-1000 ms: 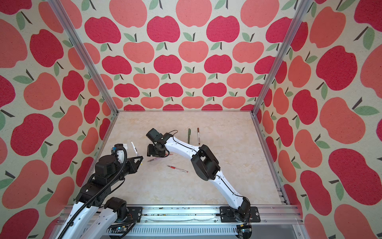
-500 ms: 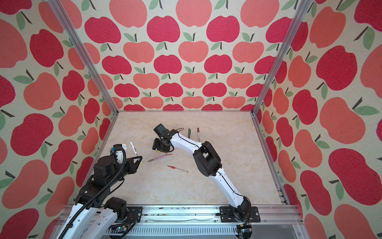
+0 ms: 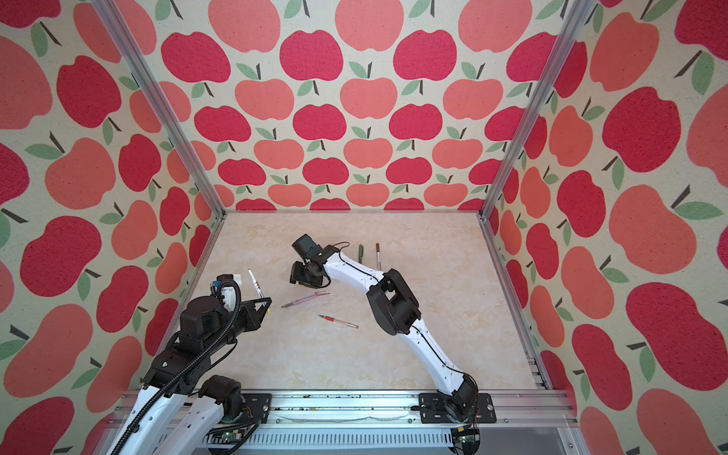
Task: Insert the pens into the pen caps
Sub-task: 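Move right gripper over the yellow cap and lower toward it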
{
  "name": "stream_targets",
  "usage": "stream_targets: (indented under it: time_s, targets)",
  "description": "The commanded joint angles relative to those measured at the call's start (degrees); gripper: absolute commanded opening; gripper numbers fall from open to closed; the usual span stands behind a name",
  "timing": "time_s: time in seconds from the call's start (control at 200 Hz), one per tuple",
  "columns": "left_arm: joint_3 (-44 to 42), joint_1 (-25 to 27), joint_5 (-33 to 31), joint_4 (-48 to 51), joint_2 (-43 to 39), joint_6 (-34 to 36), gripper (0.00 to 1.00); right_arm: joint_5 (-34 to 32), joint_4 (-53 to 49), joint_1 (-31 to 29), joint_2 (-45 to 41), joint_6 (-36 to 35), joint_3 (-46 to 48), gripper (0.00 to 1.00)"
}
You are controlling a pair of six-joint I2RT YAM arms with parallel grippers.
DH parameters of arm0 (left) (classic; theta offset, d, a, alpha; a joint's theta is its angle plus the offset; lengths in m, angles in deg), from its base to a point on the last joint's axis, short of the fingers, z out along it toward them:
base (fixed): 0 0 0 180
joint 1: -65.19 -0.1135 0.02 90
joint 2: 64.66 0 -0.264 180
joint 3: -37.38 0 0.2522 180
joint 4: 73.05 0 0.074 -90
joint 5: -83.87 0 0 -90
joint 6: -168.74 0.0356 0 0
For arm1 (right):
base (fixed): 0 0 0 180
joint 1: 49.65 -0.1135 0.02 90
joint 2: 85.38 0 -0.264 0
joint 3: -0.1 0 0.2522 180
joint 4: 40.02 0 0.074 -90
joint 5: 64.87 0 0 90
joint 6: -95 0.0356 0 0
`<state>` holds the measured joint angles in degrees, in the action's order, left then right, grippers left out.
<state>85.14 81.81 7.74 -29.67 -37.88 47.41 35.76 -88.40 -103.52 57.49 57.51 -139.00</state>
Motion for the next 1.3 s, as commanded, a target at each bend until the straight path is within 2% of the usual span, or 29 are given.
stream_targets:
  time_s: [0.0,0.24,0.545,0.971,1.296]
  targets:
    - [0.89,-0.32,-0.9,0.72,-0.15,1.36,0.0,-2.32,-3.22,0.52,1.25,-5.21,-2.72,0.58]
    - [0.81,-0.44,-0.84,0.37,0.02,1.45,0.0,-0.93,-2.82,-1.45,-0.04,-9.09,-5.56,0.58]
    - [0.89,-0.45,-0.43,0.25,0.17,1.57,0.0,1.65,-1.65,-2.37,-0.4,-5.69,-1.78,0.58]
    - [1.07,-0.53,-0.11,0.1,0.51,1.72,0.0,5.92,-0.68,-0.91,2.23,-2.78,-1.51,0.59]
    - [1.2,-0.54,0.1,-0.35,1.08,1.86,0.0,6.51,-0.45,0.2,3.11,-2.06,-1.05,0.59]
